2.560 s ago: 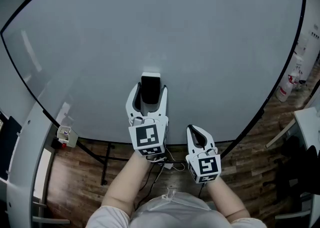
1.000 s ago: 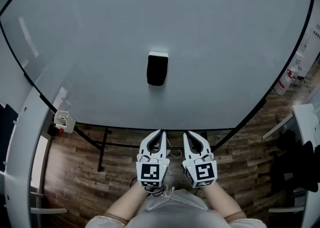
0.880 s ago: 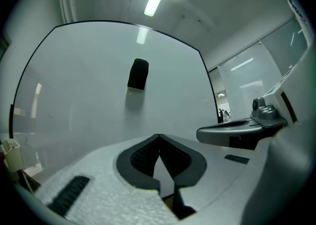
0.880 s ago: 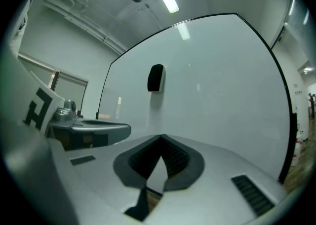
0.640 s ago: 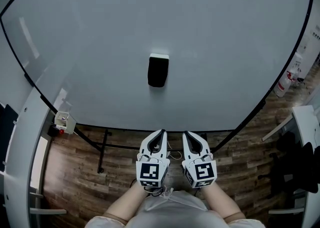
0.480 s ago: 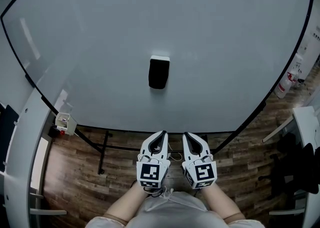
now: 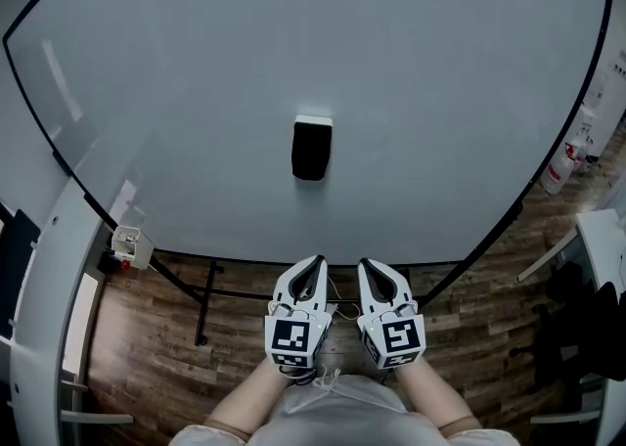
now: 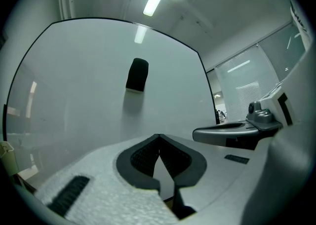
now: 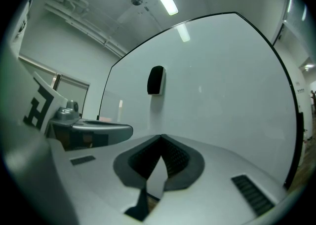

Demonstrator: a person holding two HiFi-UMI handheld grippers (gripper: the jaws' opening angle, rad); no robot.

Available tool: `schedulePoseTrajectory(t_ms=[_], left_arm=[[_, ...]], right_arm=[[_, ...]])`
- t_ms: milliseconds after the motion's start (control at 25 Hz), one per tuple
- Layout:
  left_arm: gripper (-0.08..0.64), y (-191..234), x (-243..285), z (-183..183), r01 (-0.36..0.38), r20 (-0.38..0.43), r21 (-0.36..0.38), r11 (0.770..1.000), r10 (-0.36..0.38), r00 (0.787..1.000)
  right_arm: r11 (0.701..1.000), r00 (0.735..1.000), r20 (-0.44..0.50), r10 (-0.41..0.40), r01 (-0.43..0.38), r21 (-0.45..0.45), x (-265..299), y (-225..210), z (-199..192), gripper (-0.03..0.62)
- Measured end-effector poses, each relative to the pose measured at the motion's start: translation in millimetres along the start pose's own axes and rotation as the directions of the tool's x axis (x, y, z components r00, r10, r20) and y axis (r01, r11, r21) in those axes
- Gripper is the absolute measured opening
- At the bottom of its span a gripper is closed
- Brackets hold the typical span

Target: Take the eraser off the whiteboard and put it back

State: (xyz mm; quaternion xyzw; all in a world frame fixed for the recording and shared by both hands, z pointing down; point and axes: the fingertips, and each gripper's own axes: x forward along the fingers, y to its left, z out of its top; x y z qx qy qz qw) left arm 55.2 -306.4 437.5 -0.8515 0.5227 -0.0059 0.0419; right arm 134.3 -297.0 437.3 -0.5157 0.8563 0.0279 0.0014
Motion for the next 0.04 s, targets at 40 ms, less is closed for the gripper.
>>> schedulePoseTrajectory(t_ms=[40], left_arm=[[0.017,0.2,1.0,0.9,0.001,0.002,0.0,1.0,-0.001,1.0]], right_arm=[[1.0,1.0,0.0,0.0,0.0,0.0,0.7,-0.7,0.1,0.026]])
